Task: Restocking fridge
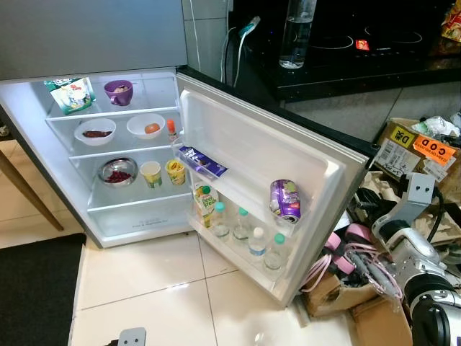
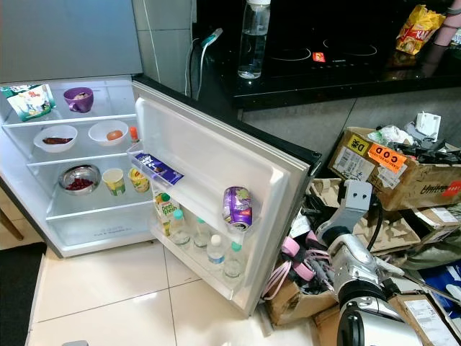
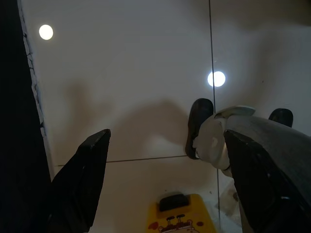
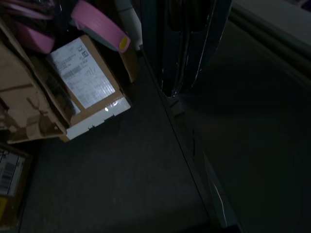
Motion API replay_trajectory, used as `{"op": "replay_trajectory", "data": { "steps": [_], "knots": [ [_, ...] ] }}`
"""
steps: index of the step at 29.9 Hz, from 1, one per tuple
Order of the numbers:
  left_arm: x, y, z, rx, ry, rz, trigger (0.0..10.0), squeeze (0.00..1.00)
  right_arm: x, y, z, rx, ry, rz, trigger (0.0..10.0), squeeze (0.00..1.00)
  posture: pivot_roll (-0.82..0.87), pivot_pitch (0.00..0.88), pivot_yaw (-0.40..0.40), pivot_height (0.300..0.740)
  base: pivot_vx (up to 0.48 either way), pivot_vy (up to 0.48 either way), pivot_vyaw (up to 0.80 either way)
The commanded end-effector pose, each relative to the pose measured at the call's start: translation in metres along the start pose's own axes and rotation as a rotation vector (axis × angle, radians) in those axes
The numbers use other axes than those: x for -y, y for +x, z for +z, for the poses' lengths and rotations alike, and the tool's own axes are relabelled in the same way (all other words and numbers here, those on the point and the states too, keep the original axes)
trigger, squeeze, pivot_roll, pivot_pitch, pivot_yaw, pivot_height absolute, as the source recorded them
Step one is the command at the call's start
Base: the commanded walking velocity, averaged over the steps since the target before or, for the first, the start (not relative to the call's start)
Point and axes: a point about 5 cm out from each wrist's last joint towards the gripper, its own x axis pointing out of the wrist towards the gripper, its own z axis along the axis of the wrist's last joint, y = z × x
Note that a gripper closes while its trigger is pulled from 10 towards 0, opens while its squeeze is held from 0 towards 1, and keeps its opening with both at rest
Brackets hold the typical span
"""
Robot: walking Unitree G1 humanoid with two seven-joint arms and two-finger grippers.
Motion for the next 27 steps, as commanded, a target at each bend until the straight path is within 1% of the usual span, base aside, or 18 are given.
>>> {"op": "replay_trajectory", "data": {
  "steps": [1, 2, 5, 7, 9, 10, 12, 13, 15, 16, 17, 20, 21, 22, 23, 24, 26, 27],
  "knots": [
    [-0.006, -0.002, -0.004, -0.012, 0.011, 0.009, 10.0, 0.0, -0.006, 0.008, 0.012, 0.04, -0.006, 0.033, 10.0, 0.0, -0.07, 0.0, -0.027, 0.74, 0.0, 0.0, 0.0],
    [-0.007, -0.002, -0.004, -0.011, 0.013, 0.011, 10.0, 0.0, -0.014, 0.013, 0.019, 0.059, -0.011, 0.09, 10.0, 0.0, -0.07, 0.0, -0.026, 0.74, 0.0, 0.0, 0.0],
    [-0.007, -0.002, -0.004, -0.011, 0.013, 0.011, 10.0, 0.0, -0.014, 0.013, 0.019, 0.059, -0.011, 0.09, 10.0, 0.0, -0.07, 0.0, -0.026, 0.74, 0.0, 0.0, 0.0],
    [-0.007, -0.002, -0.003, -0.011, 0.017, 0.01, 10.0, 0.0, -0.032, 0.018, 0.023, 0.066, -0.035, 0.269, 10.0, 0.0, -0.08, 0.0, -0.023, 0.74, 0.0, 0.0, 0.0],
    [-0.006, -0.001, -0.002, -0.012, 0.022, 0.006, 10.0, 0.0, -0.044, 0.017, 0.02, 0.055, -0.045, 0.411, 10.0, 0.0, -0.08, 0.0, -0.023, 0.74, 0.0, 0.0, 0.0],
    [-0.006, -0.001, -0.002, -0.012, 0.022, 0.006, 10.0, 0.0, -0.044, 0.017, 0.02, 0.055, -0.045, 0.411, 10.0, 0.0, -0.08, 0.0, -0.023, 0.74, 0.0, 0.0, 0.0],
    [-0.005, -0.001, -0.001, -0.01, 0.024, 0.003, 10.0, 0.0, -0.052, 0.015, 0.016, 0.034, -0.06, 0.51, 10.0, 0.0, -0.08, 0.0, -0.022, 0.74, 0.0, 0.0, 0.0],
    [-0.005, -0.001, -0.001, -0.01, 0.024, 0.003, 10.0, 0.0, -0.052, 0.015, 0.016, 0.034, -0.06, 0.51, 10.0, 0.0, -0.08, 0.0, -0.022, 0.74, 0.0, 0.0, 0.0],
    [-0.004, -0.001, 0.0, -0.008, 0.025, 0.0, 10.0, 0.0, -0.059, 0.014, 0.012, 0.014, -0.075, 0.588, 10.0, 0.0, -0.08, 0.0, -0.023, 0.74, 0.0, 0.0, 0.0],
    [-0.004, -0.001, 0.0, -0.008, 0.025, 0.0, 10.0, 0.0, -0.059, 0.014, 0.012, 0.014, -0.075, 0.588, 10.0, 0.0, -0.08, 0.0, -0.023, 0.74, 0.0, 0.0, 0.0],
    [-0.004, 0.0, 0.0, -0.007, 0.025, -0.001, 10.0, 0.0, -0.062, 0.013, 0.011, 0.007, -0.07, 0.627, 10.0, 0.0, -0.08, 0.0, -0.023, 0.74, 0.0, 0.0, 0.0],
    [-0.004, -0.001, -0.001, -0.008, 0.022, -0.002, 10.0, 0.0, -0.076, 0.005, 0.006, -0.032, -0.067, 0.825, 10.0, 0.0, -0.08, 0.0, -0.024, 0.74, 0.0, 0.0, 0.0],
    [-0.005, -0.001, -0.002, -0.011, 0.02, -0.001, 10.0, 0.0, -0.085, 0.0, 0.002, -0.055, -0.072, 0.926, 10.0, 0.0, -0.08, 0.0, -0.024, 0.74, 0.0, 0.0, 0.0],
    [-0.005, -0.001, -0.003, -0.013, 0.019, -0.001, 10.0, 0.0, -0.092, -0.005, -0.002, -0.073, -0.074, 1.0, 10.0, 0.0, -0.09, 0.0, -0.026, 0.74, 0.0, 0.0, 0.0],
    [-0.005, -0.002, -0.004, -0.018, 0.019, 0.0, 10.0, 0.0, -0.106, -0.015, -0.01, -0.106, -0.077, 1.117, 10.0, 0.0, -0.09, 0.0, -0.025, 0.74, 0.0, 0.0, 0.0],
    [-0.005, -0.002, -0.005, -0.02, 0.019, 0.0, 10.0, 0.0, -0.112, -0.019, -0.013, -0.117, -0.08, 1.155, 10.0, 0.0, -0.09, 0.0, -0.025, 0.74, 0.0, 0.0, 0.0],
    [-0.005, -0.002, -0.006, -0.023, 0.018, 0.0, 10.0, 0.0, -0.13, -0.031, -0.022, -0.143, -0.078, 1.255, 10.0, 0.0, -0.09, 0.0, -0.025, 0.74, 0.0, 0.0, 0.0],
    [-0.005, -0.002, -0.006, -0.023, 0.018, 0.0, 10.0, 0.0, -0.13, -0.031, -0.022, -0.143, -0.078, 1.255, 10.0, 0.0, -0.09, 0.0, -0.025, 0.74, 0.0, 0.0, 0.0]
  ]
}}
